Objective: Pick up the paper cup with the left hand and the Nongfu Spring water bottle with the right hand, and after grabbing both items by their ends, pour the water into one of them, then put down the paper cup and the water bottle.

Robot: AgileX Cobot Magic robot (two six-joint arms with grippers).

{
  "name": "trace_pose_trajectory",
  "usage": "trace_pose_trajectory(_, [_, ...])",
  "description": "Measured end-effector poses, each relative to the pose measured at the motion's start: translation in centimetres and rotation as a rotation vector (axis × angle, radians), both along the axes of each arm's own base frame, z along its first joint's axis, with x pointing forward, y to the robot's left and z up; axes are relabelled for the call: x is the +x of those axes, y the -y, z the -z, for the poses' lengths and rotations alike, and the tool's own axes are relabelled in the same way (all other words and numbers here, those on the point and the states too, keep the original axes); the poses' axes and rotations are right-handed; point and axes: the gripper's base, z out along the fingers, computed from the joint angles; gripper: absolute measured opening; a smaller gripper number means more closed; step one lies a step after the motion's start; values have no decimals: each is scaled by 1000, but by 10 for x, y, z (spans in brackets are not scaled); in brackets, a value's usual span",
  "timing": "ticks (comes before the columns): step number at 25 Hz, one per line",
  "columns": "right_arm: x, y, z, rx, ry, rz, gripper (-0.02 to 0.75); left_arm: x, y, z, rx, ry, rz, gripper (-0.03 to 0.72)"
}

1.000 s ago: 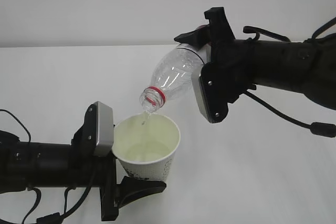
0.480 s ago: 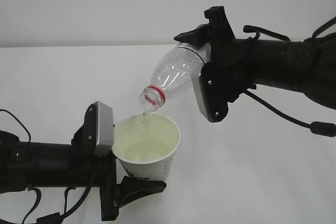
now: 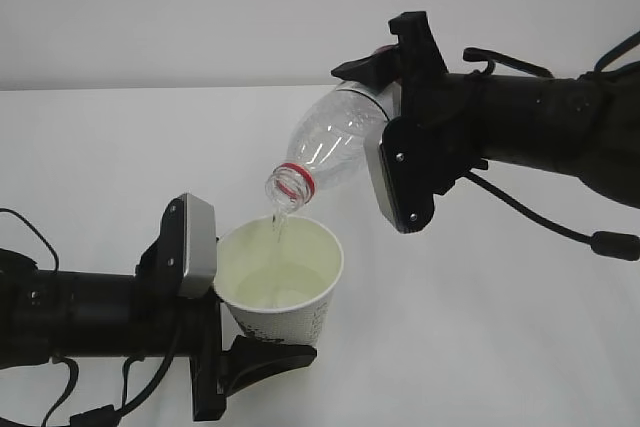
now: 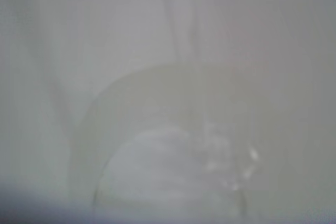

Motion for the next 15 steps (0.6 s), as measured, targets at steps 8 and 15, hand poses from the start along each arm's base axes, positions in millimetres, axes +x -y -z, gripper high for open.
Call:
trace_pose_trajectory(8, [0,0,0,0,0,0,508,0,0,0,0,0,0,512])
trace_pose_trajectory(15, [0,0,-1,-9,13,-6,508,0,0,0,0,0,0,512])
